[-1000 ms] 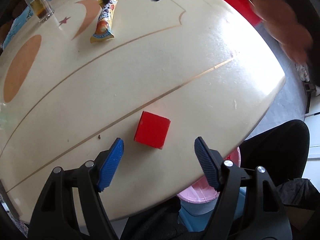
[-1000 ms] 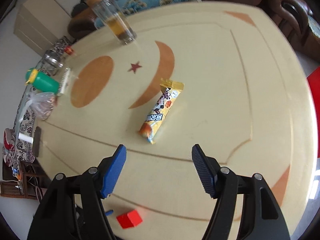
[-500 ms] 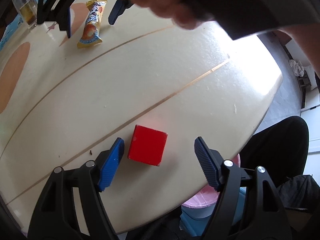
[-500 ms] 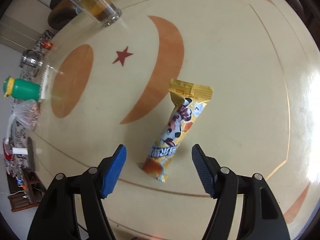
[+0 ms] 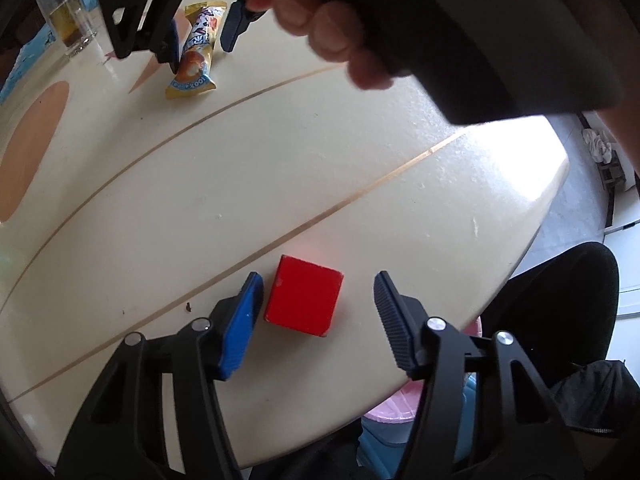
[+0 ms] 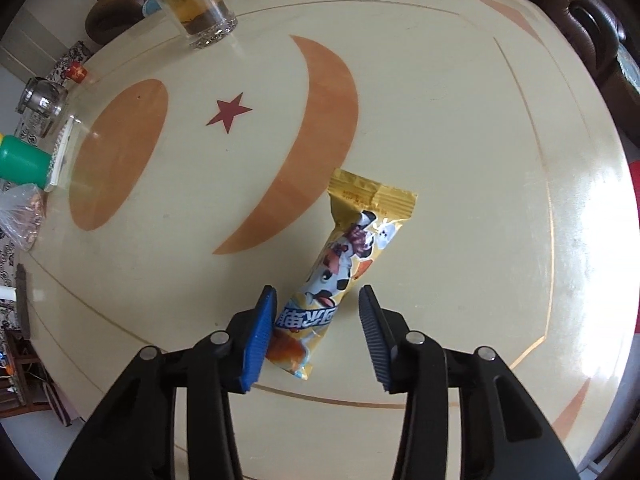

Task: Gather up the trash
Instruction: 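Move the left tool to the red cube while the right tool approaches the snack bar, then close the left tool on the red cube while the right tool grasps the snack bar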

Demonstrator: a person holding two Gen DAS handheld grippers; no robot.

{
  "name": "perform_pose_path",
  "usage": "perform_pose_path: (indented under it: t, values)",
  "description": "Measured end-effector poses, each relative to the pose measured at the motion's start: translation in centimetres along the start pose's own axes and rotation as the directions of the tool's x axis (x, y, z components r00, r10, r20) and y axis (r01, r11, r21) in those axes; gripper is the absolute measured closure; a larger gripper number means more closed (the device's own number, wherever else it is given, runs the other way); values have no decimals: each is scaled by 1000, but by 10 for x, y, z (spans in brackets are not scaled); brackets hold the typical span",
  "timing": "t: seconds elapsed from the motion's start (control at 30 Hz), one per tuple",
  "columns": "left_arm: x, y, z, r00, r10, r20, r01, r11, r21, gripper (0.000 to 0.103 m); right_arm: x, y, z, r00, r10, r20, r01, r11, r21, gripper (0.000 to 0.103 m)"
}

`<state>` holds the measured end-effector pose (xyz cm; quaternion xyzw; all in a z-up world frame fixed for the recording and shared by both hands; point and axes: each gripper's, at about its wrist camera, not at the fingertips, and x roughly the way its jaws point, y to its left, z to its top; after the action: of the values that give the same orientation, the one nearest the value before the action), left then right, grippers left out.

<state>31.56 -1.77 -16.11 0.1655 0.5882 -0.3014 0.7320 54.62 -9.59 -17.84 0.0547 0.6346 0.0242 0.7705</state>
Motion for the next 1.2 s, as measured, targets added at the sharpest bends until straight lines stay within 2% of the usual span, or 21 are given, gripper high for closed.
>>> perform_pose_path:
  t: [0.07,0.2,0.3,0.4,0.73,0.9,1.2]
  values:
    - [-1,-2,-2,1000,12,2,-12,1000,-2,49,0,5,-3,999,-39,18,39,999,-25,63]
    - [-1,-6,1,1000,20,1,-20,1000,-18,55,2,20,-6,995,-86,40,89,994,-67,75]
    - [-2,-5,2,1000,28,0,-28,999,-37,62,0,23,-9,995,-84,50,87,993,-77,82]
    - [-2,1,9,1000,24,-2,-24,998,-59,67,0,14,-12,997,-55,54,59,996,-73,83]
    - [-2,-1,11,1000,30,-7,-30,997,-77,68,-16,2,-22,994,-22,109,33,994,-103,85]
    - [-7,2,6,999,45,7,-44,994,-101,68,-32,-10,-28,990,13,141,0,996,-94,85]
    - [-23,12,-6,997,54,57,-44,987,-156,68,-76,-38,-61,974,60,217,-41,995,-93,85]
